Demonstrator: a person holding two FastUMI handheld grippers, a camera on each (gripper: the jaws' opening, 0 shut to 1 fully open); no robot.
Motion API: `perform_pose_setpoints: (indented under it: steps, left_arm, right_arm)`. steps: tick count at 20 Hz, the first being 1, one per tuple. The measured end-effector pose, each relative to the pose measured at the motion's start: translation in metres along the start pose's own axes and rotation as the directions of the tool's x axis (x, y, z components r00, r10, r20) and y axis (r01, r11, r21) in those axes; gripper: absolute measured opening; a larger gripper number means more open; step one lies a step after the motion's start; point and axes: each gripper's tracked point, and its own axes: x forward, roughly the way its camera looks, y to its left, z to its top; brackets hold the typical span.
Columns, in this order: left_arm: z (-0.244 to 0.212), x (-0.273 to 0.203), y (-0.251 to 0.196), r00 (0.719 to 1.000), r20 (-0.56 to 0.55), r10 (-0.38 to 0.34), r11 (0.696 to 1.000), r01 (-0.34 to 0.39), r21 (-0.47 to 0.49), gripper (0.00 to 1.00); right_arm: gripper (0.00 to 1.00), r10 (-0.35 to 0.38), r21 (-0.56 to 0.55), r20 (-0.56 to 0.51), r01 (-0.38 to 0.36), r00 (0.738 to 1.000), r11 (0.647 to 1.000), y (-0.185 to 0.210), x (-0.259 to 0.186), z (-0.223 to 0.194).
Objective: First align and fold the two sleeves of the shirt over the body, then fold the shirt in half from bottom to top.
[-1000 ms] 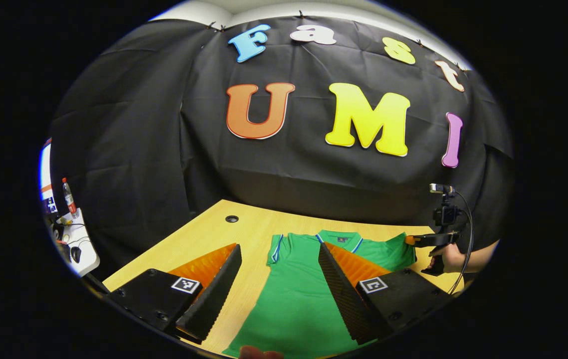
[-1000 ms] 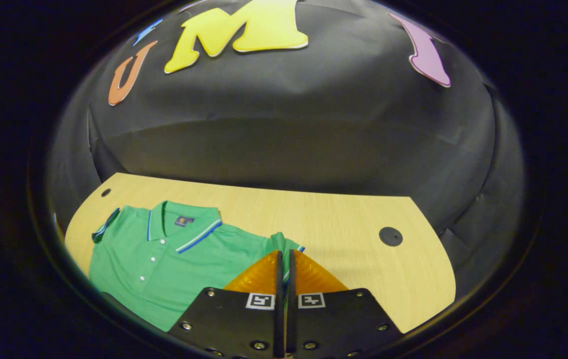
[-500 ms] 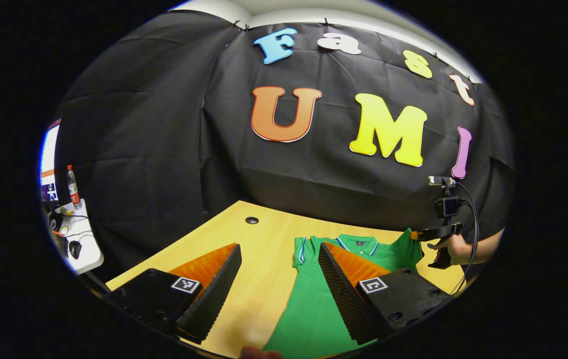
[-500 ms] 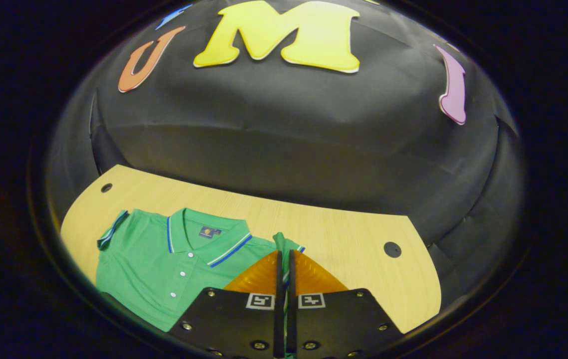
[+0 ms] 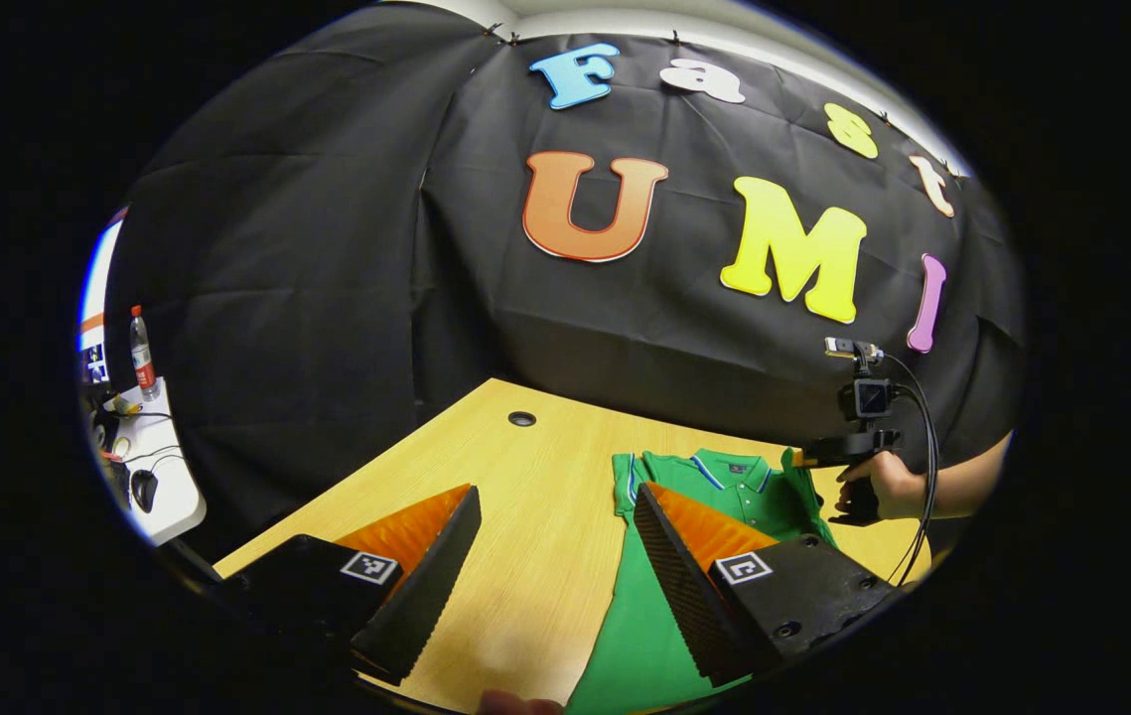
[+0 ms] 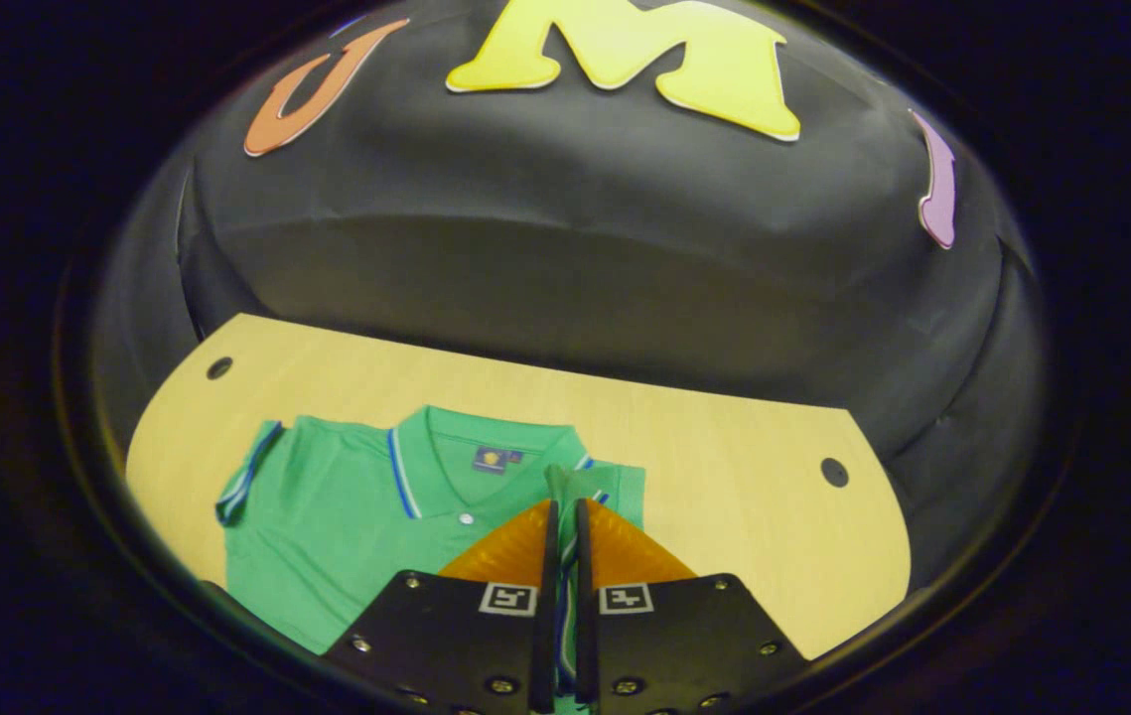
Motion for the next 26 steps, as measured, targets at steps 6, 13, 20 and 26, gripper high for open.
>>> perform_pose_setpoints:
  steps: [6, 13, 20, 26]
  left_arm:
    - [0.007, 0.012, -0.011, 0.999, 0.0, -0.047, 0.999, 0.047, 0.003, 1.0]
    - [0.029, 0.042, -0.041, 0.987, 0.027, -0.156, 0.987, 0.155, 0.041, 1.0]
    - [0.05, 0.097, -0.087, 0.954, 0.05, -0.295, 0.947, 0.286, 0.145, 0.99]
    - [0.019, 0.173, -0.104, 0.948, -0.008, -0.32, 0.939, 0.318, 0.132, 0.99]
  right_arm:
    - [0.3, 0.005, 0.008, 0.09, -0.006, 0.996, 1.0, -0.011, -0.025, 0.025]
    - [0.72, 0.017, 0.023, 0.147, -0.021, 0.989, 1.0, -0.048, -0.092, 0.029]
    - [0.72, 0.013, -0.033, 0.231, -0.006, 0.973, 0.999, -0.093, -0.197, 0.022]
    - [0.71, 0.061, -0.048, 0.23, -0.051, 0.971, 0.998, -0.099, -0.261, -0.001]
